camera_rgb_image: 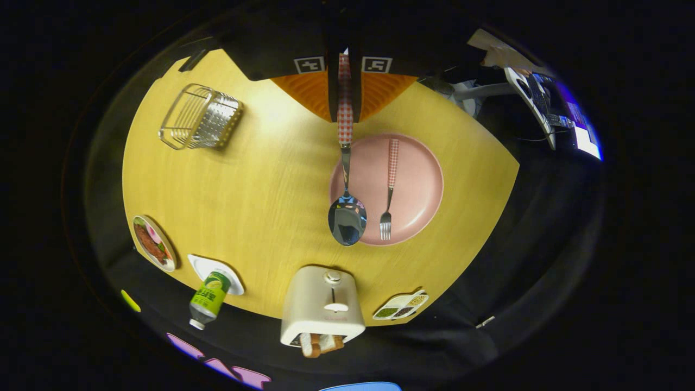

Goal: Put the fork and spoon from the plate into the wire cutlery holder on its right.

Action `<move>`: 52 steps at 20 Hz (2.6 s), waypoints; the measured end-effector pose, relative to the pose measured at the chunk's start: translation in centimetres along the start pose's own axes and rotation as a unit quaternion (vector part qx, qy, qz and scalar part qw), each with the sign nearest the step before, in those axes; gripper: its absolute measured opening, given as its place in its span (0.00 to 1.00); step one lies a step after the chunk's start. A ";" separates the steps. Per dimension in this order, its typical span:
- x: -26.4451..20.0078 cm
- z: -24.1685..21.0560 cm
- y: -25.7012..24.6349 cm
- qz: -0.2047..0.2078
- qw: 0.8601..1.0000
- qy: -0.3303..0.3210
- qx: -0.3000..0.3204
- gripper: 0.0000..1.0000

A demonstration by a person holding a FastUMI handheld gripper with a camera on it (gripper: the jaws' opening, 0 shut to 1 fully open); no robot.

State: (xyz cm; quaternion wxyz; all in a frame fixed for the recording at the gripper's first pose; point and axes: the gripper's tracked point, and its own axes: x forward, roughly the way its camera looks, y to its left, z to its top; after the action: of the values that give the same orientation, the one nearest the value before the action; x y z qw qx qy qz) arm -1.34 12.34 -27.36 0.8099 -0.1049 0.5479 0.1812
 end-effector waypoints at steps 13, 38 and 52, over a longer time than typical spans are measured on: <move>-9.5 -9.8 -16.6 -0.058 0.990 0.129 -0.019 0.10; -2.2 -6.6 -20.4 -0.013 0.939 0.341 -0.033 0.26; -7.4 -3.2 -18.3 0.005 0.993 0.110 0.047 1.00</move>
State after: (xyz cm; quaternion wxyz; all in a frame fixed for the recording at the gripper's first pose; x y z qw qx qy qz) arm 0.97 -6.86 -22.23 0.7479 -0.0828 0.6421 0.1466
